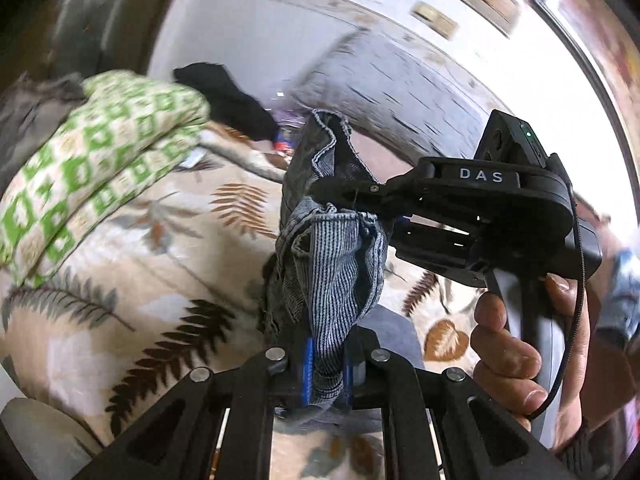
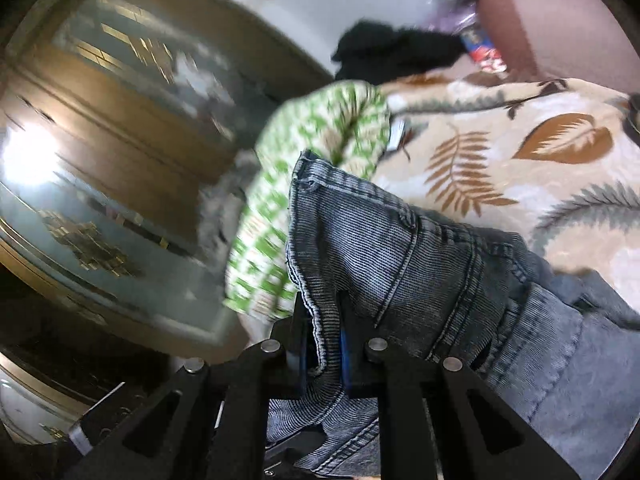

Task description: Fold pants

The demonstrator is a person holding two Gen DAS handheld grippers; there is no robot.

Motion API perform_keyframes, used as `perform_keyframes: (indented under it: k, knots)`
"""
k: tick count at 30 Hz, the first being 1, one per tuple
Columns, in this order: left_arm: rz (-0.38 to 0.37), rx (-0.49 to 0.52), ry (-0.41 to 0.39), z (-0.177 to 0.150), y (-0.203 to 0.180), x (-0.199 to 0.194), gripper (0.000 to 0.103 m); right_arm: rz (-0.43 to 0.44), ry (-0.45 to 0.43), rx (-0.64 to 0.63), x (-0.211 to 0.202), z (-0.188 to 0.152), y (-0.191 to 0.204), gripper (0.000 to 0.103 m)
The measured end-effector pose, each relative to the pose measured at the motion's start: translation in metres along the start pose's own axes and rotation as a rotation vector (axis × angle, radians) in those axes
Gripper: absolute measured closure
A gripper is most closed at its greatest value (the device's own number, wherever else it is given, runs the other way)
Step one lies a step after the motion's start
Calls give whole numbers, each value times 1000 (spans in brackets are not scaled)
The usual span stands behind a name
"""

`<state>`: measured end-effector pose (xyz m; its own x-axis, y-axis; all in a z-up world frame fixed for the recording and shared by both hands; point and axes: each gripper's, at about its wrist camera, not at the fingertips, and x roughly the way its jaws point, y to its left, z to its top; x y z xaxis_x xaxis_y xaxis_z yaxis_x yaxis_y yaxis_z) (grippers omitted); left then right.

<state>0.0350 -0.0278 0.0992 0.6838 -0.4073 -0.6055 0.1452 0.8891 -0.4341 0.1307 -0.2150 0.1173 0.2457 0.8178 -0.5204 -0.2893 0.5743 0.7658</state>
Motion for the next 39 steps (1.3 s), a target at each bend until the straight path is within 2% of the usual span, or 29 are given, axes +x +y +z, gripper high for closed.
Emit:
perform_keyframes:
  k: [4, 10, 13, 14, 16, 17, 18, 19, 20, 22, 24, 25, 27, 28, 29, 30, 31, 32, 34, 36, 37, 38, 39]
  knots:
    - [52, 148, 85, -9, -57, 17, 91, 67, -50, 88, -41, -11, -29, 90]
    - [137, 369, 199, -48, -124, 64, 91, 98, -101, 232, -92, -40, -106, 90]
    - [173, 473, 229, -73, -142, 92, 88, 101, -95, 330, -99, -54, -153, 89]
    - [175, 494, 239, -82, -146, 101, 86, 103, -83, 376, -99, -57, -168, 86]
    - [145, 530, 271, -97, -151, 114, 83, 63, -62, 429, -95, -64, -191, 84]
    - [122, 538, 282, -104, -154, 115, 75, 23, -43, 439, -95, -65, -199, 79]
    - [80, 542, 295, -109, -154, 118, 68, -52, -17, 461, -94, -67, -208, 76]
    - [22, 542, 305, -115, -152, 119, 52, -92, -9, 469, -95, -67, -212, 71]
    - [-27, 540, 312, -120, -150, 119, 42, -136, -8, 478, -97, -68, -215, 65]
    - [-68, 538, 310, -123, -147, 113, 42, -168, -25, 484, -100, -67, -215, 64]
    - [-161, 530, 312, -116, -147, 95, 42, -226, -62, 438, -109, -65, -200, 64]
    - [-194, 522, 311, -111, -146, 87, 42, -303, -108, 397, -118, -64, -186, 64]
    - [-264, 450, 279, -87, -135, 60, 36, -374, -196, 314, -135, -66, -162, 64]
    - [-274, 412, 256, -75, -129, 50, 29, -367, -233, 243, -142, -70, -141, 64]
    - [-267, 358, 217, -61, -118, 40, 25, -330, -254, 208, -144, -77, -131, 55]
    - [-228, 321, 181, -51, -110, 35, 25, -303, -262, 196, -145, -85, -125, 47]
    - [-167, 310, 157, -42, -103, 35, 25, -289, -264, 195, -143, -91, -121, 35]
    - [-109, 313, 158, -35, -96, 43, 26, -277, -252, 206, -135, -96, -119, 34]
    - [-91, 322, 205, -33, -86, 65, 27, -287, -197, 218, -115, -97, -118, 34]
    - [-97, 323, 230, -43, -79, 81, 27, -343, -115, 186, -91, -97, -118, 35]
    - [-97, 308, 260, -51, -72, 93, 27, -400, -66, 174, -78, -97, -120, 54]
    - [-89, 298, 271, -58, -69, 98, 27, -443, -12, 187, -64, -100, -127, 92]
    - [-71, 295, 270, -61, -66, 99, 27, -431, 2, 206, -63, -104, -131, 92]
